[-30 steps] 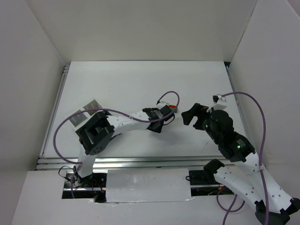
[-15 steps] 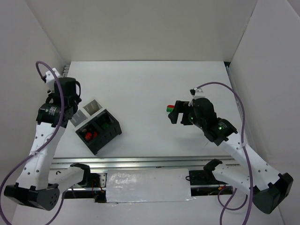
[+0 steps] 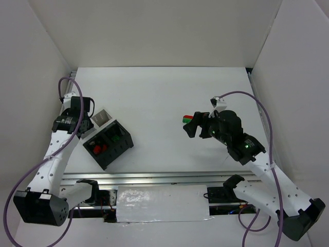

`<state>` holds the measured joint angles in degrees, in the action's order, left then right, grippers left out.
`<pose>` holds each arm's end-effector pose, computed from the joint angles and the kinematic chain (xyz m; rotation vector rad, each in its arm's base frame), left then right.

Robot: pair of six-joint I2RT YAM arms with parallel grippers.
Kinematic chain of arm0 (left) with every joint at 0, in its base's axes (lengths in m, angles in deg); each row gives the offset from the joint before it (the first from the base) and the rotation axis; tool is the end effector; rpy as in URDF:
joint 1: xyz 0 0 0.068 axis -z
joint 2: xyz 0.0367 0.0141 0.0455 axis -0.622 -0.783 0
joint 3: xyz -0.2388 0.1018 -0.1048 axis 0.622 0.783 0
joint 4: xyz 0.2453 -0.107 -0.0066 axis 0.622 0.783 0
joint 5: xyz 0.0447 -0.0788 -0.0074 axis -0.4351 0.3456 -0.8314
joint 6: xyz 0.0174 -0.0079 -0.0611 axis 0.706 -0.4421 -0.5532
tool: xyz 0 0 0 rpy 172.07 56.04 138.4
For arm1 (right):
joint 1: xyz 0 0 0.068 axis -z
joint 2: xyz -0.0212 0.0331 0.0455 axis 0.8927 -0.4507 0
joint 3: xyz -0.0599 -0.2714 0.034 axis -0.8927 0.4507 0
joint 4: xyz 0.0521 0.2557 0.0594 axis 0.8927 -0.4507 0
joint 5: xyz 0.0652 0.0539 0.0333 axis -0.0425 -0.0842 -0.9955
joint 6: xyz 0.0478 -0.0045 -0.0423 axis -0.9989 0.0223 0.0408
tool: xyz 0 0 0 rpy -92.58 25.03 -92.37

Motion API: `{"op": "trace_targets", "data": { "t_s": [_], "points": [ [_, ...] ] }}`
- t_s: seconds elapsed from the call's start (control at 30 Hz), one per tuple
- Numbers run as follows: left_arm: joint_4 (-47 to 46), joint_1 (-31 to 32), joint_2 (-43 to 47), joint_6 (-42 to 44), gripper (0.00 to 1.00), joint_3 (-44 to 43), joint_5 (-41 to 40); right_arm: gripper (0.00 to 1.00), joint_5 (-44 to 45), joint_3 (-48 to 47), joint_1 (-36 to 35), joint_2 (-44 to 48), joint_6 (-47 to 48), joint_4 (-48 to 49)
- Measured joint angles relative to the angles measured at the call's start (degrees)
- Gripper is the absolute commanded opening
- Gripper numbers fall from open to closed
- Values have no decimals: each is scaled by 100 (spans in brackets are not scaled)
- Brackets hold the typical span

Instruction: Sort the legos into containers by color

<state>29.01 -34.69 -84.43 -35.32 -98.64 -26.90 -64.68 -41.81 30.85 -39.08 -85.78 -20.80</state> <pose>0.2217 0.0118 0.3227 -0.8223 2.1278 0.3460 0.1641 0.1041 0.3317 -0.1217 2.0379 0.6544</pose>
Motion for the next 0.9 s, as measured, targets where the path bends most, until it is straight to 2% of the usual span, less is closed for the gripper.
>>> {"op": "trace_targets", "data": {
  "t_s": [0.9],
  "points": [
    [-337, -37, 33, 219, 0, 323, 208, 100, -39, 59, 0, 149, 9, 0]
  ]
}}
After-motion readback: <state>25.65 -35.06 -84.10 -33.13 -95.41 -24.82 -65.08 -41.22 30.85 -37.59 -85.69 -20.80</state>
